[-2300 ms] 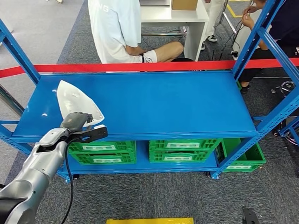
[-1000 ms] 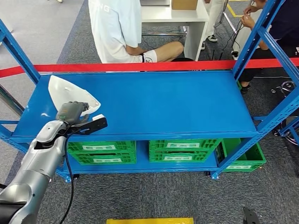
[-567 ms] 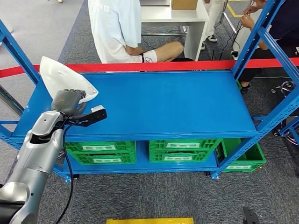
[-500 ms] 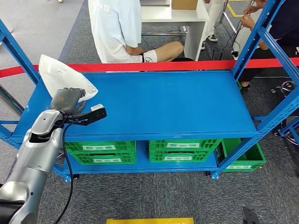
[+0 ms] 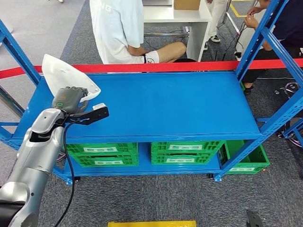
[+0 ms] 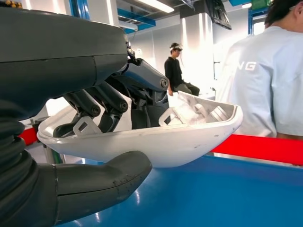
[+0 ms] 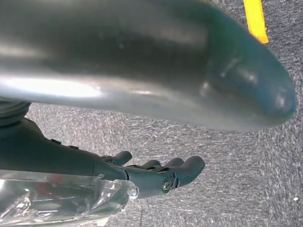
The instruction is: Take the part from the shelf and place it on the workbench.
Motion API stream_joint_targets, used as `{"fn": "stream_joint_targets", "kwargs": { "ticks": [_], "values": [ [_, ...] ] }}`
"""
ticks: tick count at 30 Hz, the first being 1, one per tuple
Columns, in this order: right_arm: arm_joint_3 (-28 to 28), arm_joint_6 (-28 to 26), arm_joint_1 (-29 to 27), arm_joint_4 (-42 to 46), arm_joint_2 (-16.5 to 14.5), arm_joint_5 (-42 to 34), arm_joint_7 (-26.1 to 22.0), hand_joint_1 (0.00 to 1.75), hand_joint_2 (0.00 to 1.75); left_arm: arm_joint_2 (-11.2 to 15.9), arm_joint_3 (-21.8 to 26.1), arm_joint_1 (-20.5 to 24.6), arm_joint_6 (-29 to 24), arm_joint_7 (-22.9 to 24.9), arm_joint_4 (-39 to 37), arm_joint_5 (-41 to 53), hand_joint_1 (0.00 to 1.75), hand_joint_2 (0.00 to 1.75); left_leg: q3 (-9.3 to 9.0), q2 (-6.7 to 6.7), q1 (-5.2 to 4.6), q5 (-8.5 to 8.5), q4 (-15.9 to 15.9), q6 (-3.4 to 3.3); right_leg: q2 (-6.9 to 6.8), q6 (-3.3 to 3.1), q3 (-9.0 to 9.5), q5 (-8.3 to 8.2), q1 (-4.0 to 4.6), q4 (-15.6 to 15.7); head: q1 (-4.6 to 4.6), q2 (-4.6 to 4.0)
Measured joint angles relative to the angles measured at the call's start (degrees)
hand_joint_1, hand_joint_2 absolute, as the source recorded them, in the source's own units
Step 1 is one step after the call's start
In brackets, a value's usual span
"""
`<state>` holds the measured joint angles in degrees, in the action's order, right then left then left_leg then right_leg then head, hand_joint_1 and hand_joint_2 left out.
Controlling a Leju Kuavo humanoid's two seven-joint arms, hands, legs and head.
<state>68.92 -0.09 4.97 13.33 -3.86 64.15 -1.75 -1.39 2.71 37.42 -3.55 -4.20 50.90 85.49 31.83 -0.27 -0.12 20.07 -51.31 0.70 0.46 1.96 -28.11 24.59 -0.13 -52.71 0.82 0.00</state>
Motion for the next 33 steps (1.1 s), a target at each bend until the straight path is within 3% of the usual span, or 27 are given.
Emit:
{"fn": "stream_joint_targets", "kwargs": {
  "ticks": [9,16,18,20,21,22,23,25,27,28,31,33],
  "values": [
    [0.0,-0.1,0.0,0.0,0.0,0.1,-0.1,0.00,0.00,-0.1,-0.2,0.0,0.1,0.1,0.2,-1.0,1.75,1.75,0.02,0.00,-0.22,0.20,-0.1,-0.26,0.00,0.14,0.03,0.02,-0.23,0.1,-0.01,0.00],
    [0.0,-0.1,0.0,0.0,-0.1,0.1,0.1,0.00,0.00,0.0,-0.2,0.1,0.2,0.2,0.8,-1.1,1.75,1.75,-0.18,0.12,-0.42,0.09,0.3,-1.28,-0.01,1.04,-0.10,0.72,-0.64,-0.4,0.01,0.00],
    [0.0,-0.2,0.1,0.0,-0.1,0.0,0.2,0.00,0.00,-0.1,-0.2,0.2,0.3,0.2,1.1,-1.1,1.75,1.75,-0.32,0.26,-0.04,-0.25,0.7,-1.57,-0.03,1.41,-2.29,3.77,-0.56,-5.2,0.20,0.00],
    [0.0,-0.2,0.1,0.0,-0.1,0.0,0.2,0.00,0.00,-0.1,-0.2,0.1,0.5,0.2,1.3,-1.1,1.75,1.75,-0.28,0.29,0.11,-0.26,0.7,-1.60,-0.05,1.72,-6.48,7.77,-0.62,-14.1,0.37,0.00],
    [0.1,-0.2,0.0,0.0,-0.1,0.0,0.3,0.00,0.00,-0.1,-0.2,-0.2,0.6,0.2,1.3,-1.1,1.75,1.75,-0.26,0.29,0.18,-0.27,0.7,-1.58,-0.05,1.86,-8.19,8.64,-0.67,-17.5,0.37,0.00],
    [0.1,-0.3,0.0,0.0,-0.1,-0.1,0.3,0.00,0.00,-0.1,-0.2,-0.4,0.6,0.2,1.3,-1.1,1.75,1.75,-0.25,0.28,0.30,-0.28,0.7,-1.50,-0.05,2.02,-9.00,8.28,-0.75,-18.8,0.38,0.00],
    [0.1,-0.3,0.0,0.0,-0.1,-0.1,0.3,0.00,0.00,-0.2,-0.3,-0.6,0.7,0.2,1.3,-1.1,1.75,1.75,-0.26,0.26,0.50,-0.30,0.7,-1.33,-0.06,2.18,-8.59,6.66,-0.87,-17.4,0.38,0.00],
    [0.1,-0.3,0.1,0.0,-0.2,-0.1,0.3,0.00,0.00,-0.2,-0.3,-0.6,0.8,0.2,1.3,-1.1,1.75,1.75,-0.23,0.20,0.99,-0.31,0.5,-0.61,-0.05,2.81,-5.01,2.00,-1.31,-9.1,0.44,0.00],
    [0.1,-0.3,0.2,0.0,-0.2,-0.2,0.3,0.00,0.00,-0.1,-0.3,-0.5,0.8,0.2,1.5,-1.1,1.75,1.75,-0.07,0.10,1.19,-0.47,0.3,0.37,0.43,2.86,-1.82,-0.63,-1.51,-2.5,0.63,0.00],
    [0.1,-0.3,0.3,-0.1,-0.3,-0.2,0.3,0.00,0.00,-0.1,-0.3,-0.4,0.9,0.2,1.6,-1.1,1.75,1.75,0.04,0.03,1.16,-0.68,0.3,0.82,0.71,2.54,-1.33,-0.84,-1.47,-1.4,0.68,0.00],
    [0.1,-0.3,0.3,-0.1,-0.3,-0.3,0.2,0.00,0.00,0.1,-0.4,-0.4,1.0,0.2,1.6,-1.1,1.75,1.75,0.52,-0.03,1.30,-0.78,0.1,1.80,0.95,0.80,-2.03,-1.27,-1.31,-1.5,0.48,0.00],
    [0.1,-0.3,0.4,-0.1,-0.3,-0.3,0.2,0.00,0.00,0.1,-0.5,-0.4,1.1,0.2,1.6,-1.1,1.75,1.75,2.31,0.05,1.28,2.66,-4.0,2.14,0.86,-0.31,-2.76,-1.99,-1.38,-1.3,0.32,0.00]
  ]
}}
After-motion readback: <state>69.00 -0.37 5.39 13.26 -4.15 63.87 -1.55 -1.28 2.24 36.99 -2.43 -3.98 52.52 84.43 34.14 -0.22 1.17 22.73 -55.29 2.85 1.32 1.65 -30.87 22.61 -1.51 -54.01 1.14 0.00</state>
